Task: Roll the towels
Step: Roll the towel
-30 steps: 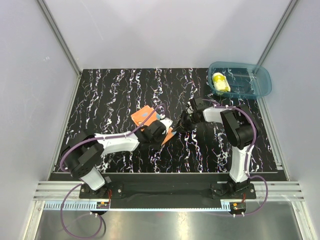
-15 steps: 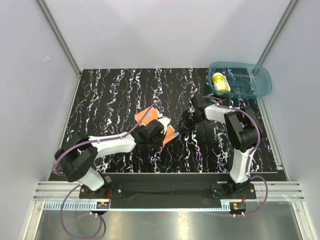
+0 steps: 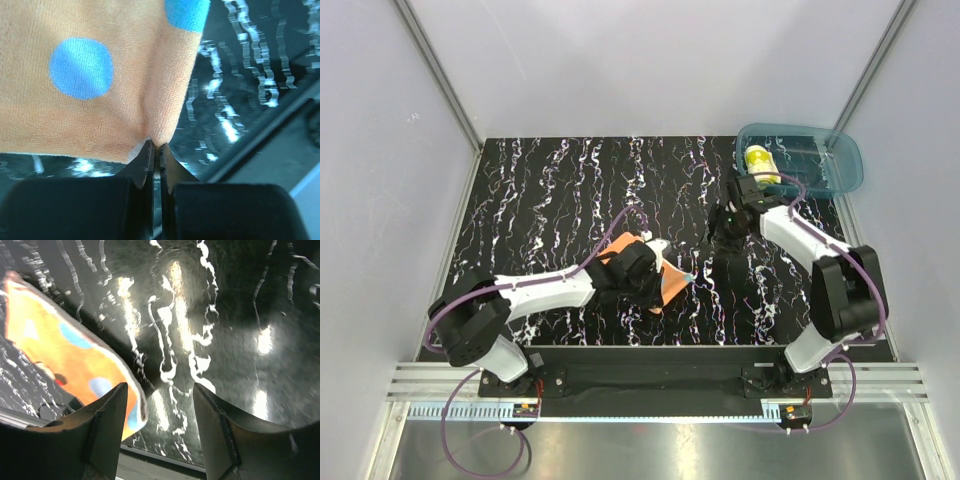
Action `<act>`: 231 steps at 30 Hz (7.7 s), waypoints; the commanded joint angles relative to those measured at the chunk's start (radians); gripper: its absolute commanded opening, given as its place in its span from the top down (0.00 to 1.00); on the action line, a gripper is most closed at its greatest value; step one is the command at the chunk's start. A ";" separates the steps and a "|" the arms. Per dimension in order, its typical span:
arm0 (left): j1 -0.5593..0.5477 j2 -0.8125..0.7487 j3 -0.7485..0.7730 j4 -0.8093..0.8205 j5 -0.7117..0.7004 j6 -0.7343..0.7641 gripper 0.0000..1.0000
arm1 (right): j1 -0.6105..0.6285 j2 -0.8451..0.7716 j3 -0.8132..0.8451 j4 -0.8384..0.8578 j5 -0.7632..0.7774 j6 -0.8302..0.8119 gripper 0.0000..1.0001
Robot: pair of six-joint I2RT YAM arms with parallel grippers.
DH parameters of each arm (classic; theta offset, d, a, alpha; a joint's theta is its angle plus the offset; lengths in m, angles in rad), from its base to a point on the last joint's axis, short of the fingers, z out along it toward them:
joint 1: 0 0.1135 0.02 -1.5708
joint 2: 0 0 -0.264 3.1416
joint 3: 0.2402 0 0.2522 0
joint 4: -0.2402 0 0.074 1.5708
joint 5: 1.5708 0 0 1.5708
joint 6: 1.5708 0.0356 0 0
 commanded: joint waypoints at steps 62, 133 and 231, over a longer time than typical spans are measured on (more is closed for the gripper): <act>0.310 0.251 0.114 -0.093 0.424 -0.249 0.91 | 0.159 0.158 -0.081 0.326 -0.419 -0.116 0.76; -0.190 0.277 0.102 -0.044 -0.506 0.145 0.60 | 0.126 0.313 0.108 0.098 -0.322 -0.234 0.78; 0.439 0.261 -0.145 0.260 0.729 -0.489 0.96 | 0.169 -0.031 -0.245 0.354 -0.396 -0.102 0.19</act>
